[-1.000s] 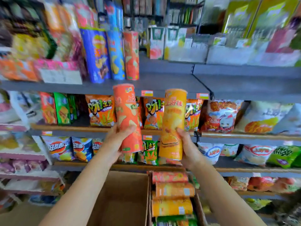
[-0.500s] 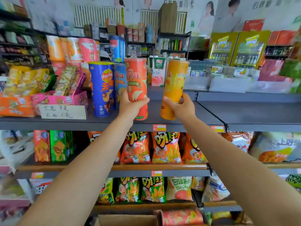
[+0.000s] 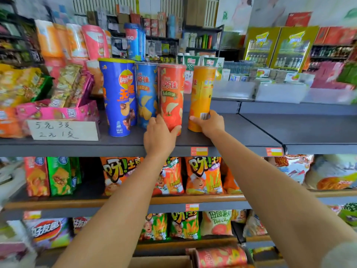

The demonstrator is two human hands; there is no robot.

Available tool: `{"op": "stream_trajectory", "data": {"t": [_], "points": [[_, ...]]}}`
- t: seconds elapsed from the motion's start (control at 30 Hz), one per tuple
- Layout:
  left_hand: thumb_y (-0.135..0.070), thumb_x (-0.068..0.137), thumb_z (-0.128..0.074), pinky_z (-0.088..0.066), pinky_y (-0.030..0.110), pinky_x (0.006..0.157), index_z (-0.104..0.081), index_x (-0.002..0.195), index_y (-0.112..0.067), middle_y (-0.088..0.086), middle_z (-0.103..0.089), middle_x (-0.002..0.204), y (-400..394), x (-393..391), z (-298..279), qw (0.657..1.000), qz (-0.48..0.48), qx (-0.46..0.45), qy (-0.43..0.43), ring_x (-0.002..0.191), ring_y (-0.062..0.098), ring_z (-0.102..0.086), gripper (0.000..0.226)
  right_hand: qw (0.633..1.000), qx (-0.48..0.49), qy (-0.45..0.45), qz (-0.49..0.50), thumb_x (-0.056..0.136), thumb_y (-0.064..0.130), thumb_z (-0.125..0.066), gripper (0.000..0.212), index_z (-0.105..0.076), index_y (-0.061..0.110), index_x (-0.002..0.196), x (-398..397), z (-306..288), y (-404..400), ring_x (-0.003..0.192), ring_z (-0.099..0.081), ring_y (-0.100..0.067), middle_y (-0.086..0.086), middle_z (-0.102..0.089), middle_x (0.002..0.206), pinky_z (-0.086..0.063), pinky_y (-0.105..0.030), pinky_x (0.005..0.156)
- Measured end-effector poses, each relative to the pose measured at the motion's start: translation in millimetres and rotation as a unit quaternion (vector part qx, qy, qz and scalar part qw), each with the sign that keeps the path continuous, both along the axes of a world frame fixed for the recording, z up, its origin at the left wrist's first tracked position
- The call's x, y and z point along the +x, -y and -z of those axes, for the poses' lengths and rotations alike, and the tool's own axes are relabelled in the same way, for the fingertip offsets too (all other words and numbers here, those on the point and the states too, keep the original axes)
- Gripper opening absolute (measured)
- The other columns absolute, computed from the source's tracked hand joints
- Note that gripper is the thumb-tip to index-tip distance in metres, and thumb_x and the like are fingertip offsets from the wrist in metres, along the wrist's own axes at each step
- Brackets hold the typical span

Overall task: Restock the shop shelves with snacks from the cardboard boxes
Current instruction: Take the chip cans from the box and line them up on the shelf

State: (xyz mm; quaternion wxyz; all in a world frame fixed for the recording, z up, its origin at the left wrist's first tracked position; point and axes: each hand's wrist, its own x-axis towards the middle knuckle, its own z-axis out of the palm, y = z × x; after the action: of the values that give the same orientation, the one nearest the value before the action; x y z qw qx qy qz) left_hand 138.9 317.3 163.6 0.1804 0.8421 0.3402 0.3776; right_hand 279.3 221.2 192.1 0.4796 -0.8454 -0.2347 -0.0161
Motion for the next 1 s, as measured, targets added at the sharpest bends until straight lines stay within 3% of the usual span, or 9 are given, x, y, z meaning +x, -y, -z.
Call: {"op": "stream_trajectory", "data": {"t": [0.17,0.33,0.43,0.57,0.7,0.73,0.83,0.9,1.0], "points": [[-0.056,0.092,-0.058,-0.045,0.041,0.091,-0.043,0.139,-0.011,0.011,-0.05,0.13,0.8,-1.2,2.7,1.0,-0.011,0.008,-0.009,0.122,0.028,-0.051,0.067,1.0,-0.025,0.009,0.008,0.081,0.057,-0.073,0.066,-0.06,0.012,0.127,2.4,2.4,-12.7,0.113,-0.061,-0.028,-0.01,-0.064,0.128,-0.044,-0.032,0.082],[-0.057,0.092,-0.056,-0.046,0.041,0.091,-0.04,0.143,-0.009,0.011,-0.051,0.13,-0.9,2.8,6.0,0.999,-0.02,0.03,-0.008,0.121,0.029,-0.052,0.072,0.999,-0.037,0.013,0.012,0.088,0.042,-0.072,0.069,-0.047,0.012,0.144,2.1,4.7,-12.1,0.131,-0.051,-0.028,-0.009,-0.053,0.145,-0.042,-0.036,0.103],[-0.056,0.093,-0.056,-0.046,0.04,0.091,-0.038,0.145,-0.008,0.012,-0.05,0.132,-0.5,1.3,5.5,0.999,-0.015,0.03,-0.008,0.122,0.029,-0.051,0.073,0.999,-0.03,0.007,0.02,0.086,0.043,-0.073,0.071,-0.046,0.015,0.146,-1.8,5.7,-7.7,0.129,-0.053,-0.027,-0.008,-0.053,0.145,-0.044,-0.037,0.105],[-0.048,0.094,-0.057,-0.044,0.042,0.098,-0.031,0.151,-0.008,0.012,-0.045,0.14,10.4,-10.0,11.9,0.999,0.018,0.02,0.036,0.13,0.029,-0.045,0.074,0.998,0.061,-0.033,0.0,0.083,0.042,-0.075,0.06,-0.055,0.017,0.135,-26.2,6.0,12.0,0.096,-0.069,-0.017,-0.003,-0.067,0.117,-0.055,-0.041,0.094],[-0.031,0.088,-0.054,-0.036,0.04,0.111,-0.046,0.141,-0.003,0.019,-0.044,0.142,70.2,-40.3,56.9,0.97,0.126,0.071,0.197,0.133,0.033,-0.042,0.06,0.969,0.24,-0.015,-0.05,0.091,0.017,-0.066,0.006,-0.067,0.016,0.097,-79.8,26.0,67.2,0.068,-0.07,-0.016,-0.004,-0.07,0.084,-0.061,-0.039,0.074],[-0.025,0.087,-0.057,-0.036,0.038,0.11,-0.051,0.136,-0.003,0.017,-0.047,0.138,88.4,-47.2,76.7,0.962,0.156,0.073,0.212,0.131,0.031,-0.044,0.053,0.97,0.238,0.022,-0.044,0.092,0.015,-0.063,0.005,-0.066,0.018,0.089,-92.9,42.0,85.0,0.065,-0.069,-0.02,-0.006,-0.069,0.076,-0.059,-0.037,0.067],[-0.017,0.089,-0.059,-0.041,0.032,0.102,-0.059,0.124,-0.006,0.009,-0.051,0.128,132.5,-61.2,149.4,0.966,0.232,-0.01,0.116,0.124,0.023,-0.047,0.037,0.987,0.143,0.039,-0.066,0.093,0.013,-0.062,0.021,-0.061,0.029,0.08,-118.2,116.2,138.0,0.062,-0.066,-0.025,-0.005,-0.067,0.066,-0.052,-0.031,0.059],[-0.019,0.094,-0.059,-0.038,0.029,0.099,-0.061,0.122,-0.011,0.005,-0.05,0.128,147.0,-63.6,211.2,0.963,0.24,-0.123,-0.018,0.125,0.019,-0.044,0.03,0.996,0.044,-0.033,-0.068,0.095,0.017,-0.062,0.019,-0.062,0.031,0.081,-115.7,185.5,171.6,0.062,-0.066,-0.017,-0.003,-0.069,0.07,-0.051,-0.027,0.059],[-0.021,0.095,-0.059,-0.044,0.037,0.098,-0.064,0.119,-0.015,0.004,-0.054,0.124,166.9,-75.5,301.3,0.928,0.215,-0.249,-0.175,0.12,0.023,-0.052,0.025,0.981,-0.146,-0.118,-0.058,0.097,0.026,-0.059,0.011,-0.067,0.02,0.091,-98.9,290.5,224.1,0.071,-0.064,-0.014,0.002,-0.068,0.081,-0.047,-0.029,0.059]]}}
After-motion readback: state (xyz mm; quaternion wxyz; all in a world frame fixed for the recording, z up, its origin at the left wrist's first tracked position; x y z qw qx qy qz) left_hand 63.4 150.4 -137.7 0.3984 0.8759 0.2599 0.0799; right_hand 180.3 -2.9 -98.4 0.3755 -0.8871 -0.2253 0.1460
